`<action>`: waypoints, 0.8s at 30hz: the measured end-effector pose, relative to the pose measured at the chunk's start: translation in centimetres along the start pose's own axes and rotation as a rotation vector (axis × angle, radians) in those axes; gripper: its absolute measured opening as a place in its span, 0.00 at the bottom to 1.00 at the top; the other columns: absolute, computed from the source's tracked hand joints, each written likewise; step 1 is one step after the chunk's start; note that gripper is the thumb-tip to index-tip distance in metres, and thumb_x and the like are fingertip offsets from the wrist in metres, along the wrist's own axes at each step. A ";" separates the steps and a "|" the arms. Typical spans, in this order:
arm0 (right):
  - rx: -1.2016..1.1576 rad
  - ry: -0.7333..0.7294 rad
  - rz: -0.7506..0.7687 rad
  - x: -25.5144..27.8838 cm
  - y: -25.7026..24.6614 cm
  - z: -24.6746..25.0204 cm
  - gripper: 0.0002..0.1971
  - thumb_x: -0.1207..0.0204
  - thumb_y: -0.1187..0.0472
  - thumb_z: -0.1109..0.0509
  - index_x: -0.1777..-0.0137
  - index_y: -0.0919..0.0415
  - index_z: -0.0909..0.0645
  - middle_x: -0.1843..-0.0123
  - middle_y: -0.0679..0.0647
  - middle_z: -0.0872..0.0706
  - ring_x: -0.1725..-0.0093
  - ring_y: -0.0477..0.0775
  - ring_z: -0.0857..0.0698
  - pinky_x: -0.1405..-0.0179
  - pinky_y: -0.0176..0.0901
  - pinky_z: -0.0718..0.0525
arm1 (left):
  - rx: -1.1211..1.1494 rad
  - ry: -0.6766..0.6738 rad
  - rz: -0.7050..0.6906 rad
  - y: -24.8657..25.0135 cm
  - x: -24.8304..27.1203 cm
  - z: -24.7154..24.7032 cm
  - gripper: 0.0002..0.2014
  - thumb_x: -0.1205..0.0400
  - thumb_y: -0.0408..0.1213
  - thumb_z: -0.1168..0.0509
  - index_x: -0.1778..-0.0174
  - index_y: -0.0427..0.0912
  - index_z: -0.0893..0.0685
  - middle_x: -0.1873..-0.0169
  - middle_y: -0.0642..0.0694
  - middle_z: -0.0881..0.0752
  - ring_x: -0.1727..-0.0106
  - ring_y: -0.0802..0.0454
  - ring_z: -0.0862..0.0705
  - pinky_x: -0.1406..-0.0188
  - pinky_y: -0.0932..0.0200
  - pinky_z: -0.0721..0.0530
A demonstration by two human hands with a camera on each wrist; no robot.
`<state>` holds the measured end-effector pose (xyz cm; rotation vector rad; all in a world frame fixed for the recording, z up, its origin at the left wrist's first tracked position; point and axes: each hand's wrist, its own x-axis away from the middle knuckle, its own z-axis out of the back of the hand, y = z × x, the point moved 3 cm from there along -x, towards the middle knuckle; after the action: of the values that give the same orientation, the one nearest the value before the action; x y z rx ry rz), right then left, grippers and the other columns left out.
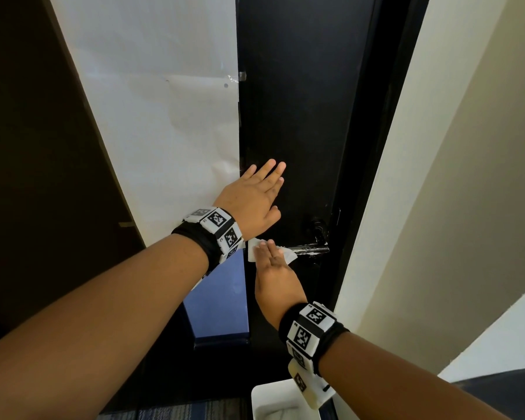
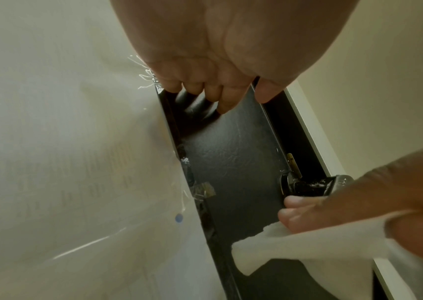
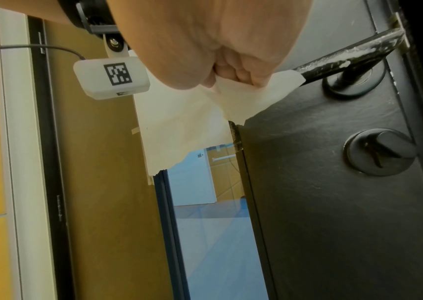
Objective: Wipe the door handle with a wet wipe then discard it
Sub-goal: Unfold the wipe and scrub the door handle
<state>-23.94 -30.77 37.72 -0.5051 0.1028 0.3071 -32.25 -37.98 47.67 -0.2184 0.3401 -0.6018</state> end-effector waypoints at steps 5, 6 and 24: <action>-0.014 -0.038 0.013 -0.1 -0.8 -0.3 0.28 0.18 0.72 0.47 0.18 0.66 0.46 0.14 0.63 0.47 0.15 0.59 0.48 0.22 0.43 0.37 | 0.001 -0.002 -0.002 -0.1 0.0 -0.1 0.30 0.16 0.48 0.55 0.18 0.40 0.49 0.16 0.45 0.56 0.16 0.49 0.59 0.18 0.50 0.58; -0.023 -0.037 0.010 -0.1 -0.8 -0.4 0.28 0.18 0.72 0.47 0.18 0.65 0.45 0.14 0.62 0.47 0.15 0.59 0.47 0.22 0.43 0.36 | 0.003 -0.002 -0.003 -0.1 0.0 -0.1 0.30 0.16 0.48 0.55 0.18 0.40 0.49 0.16 0.45 0.56 0.16 0.49 0.59 0.18 0.50 0.58; -0.931 0.122 -0.217 -0.7 2.4 2.7 0.14 0.14 0.62 0.44 0.41 0.60 0.16 0.46 0.60 0.11 0.45 0.59 0.13 0.40 0.53 0.15 | 0.509 0.047 0.070 -0.8 2.5 0.8 0.23 0.16 0.39 0.48 0.22 0.44 0.34 0.19 0.49 0.37 0.17 0.56 0.45 0.19 0.57 0.45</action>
<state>-25.26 -27.66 39.10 -1.4483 0.0154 0.0924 -30.48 -40.04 48.02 0.2952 0.2294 -0.6055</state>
